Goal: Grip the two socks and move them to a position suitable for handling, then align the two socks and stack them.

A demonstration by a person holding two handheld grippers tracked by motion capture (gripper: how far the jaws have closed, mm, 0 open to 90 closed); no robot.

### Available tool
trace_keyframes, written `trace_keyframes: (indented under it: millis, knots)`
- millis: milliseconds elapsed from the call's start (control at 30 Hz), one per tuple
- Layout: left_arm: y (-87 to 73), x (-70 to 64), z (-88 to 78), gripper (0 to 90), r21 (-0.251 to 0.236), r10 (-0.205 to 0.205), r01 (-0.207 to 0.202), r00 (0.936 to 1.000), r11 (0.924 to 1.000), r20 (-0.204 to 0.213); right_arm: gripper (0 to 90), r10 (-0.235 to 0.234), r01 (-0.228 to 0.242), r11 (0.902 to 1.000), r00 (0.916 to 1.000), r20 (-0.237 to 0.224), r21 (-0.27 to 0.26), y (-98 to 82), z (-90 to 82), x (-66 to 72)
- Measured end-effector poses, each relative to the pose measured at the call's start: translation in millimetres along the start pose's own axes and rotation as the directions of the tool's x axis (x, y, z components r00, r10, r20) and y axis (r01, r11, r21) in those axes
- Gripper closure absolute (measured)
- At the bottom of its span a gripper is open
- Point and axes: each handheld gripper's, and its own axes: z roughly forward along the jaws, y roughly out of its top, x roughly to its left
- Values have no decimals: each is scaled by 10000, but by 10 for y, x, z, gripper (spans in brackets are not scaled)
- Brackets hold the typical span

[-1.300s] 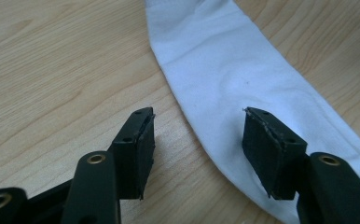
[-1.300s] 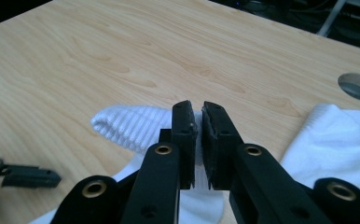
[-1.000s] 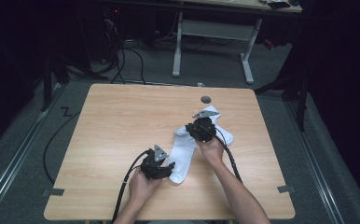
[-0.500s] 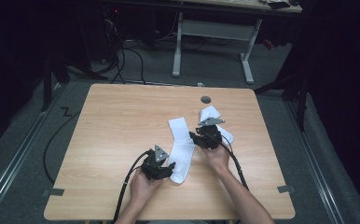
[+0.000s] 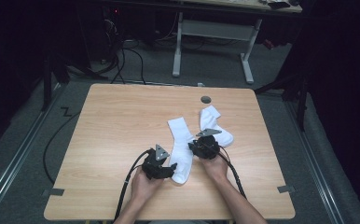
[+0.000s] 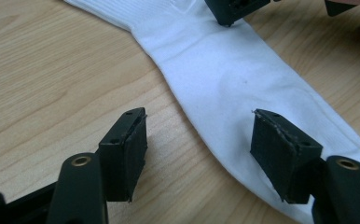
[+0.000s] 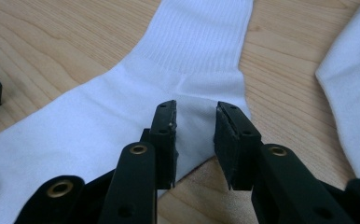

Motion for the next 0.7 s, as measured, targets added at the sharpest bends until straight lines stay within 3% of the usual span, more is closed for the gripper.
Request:
trace_keyframes:
  millis: [133,167,267,300,433,467,700]
  knots:
    - [0,-23,-22,346,207,168,-168,9999,9996,36,600,-304,304,9995,9991,294,7,-12,0,25]
    - [-1,-8,-25,346,202,113,-113,9999,9997,17,529,-483,484,9988,9979,421,-4,-16,2,45]
    - [-4,26,-27,349,123,-131,131,9999,9998,-25,473,-442,444,9990,9984,346,-71,-27,7,27]
    - [-9,69,-39,349,-20,-403,403,9992,9992,-31,438,-20,21,10000,9997,235,-48,-36,3,-5]
    - [-10,99,-72,342,-60,-436,436,9990,9990,18,455,327,-323,9993,9993,181,-193,-57,-23,-17]
    - [-15,94,-90,340,51,-241,241,9996,9997,-110,458,448,-443,9985,9989,150,-307,-85,-41,-8]
    - [-43,173,-140,335,-8,-377,377,9989,9993,-278,472,261,-243,9989,9986,459,-389,-127,-100,-14]
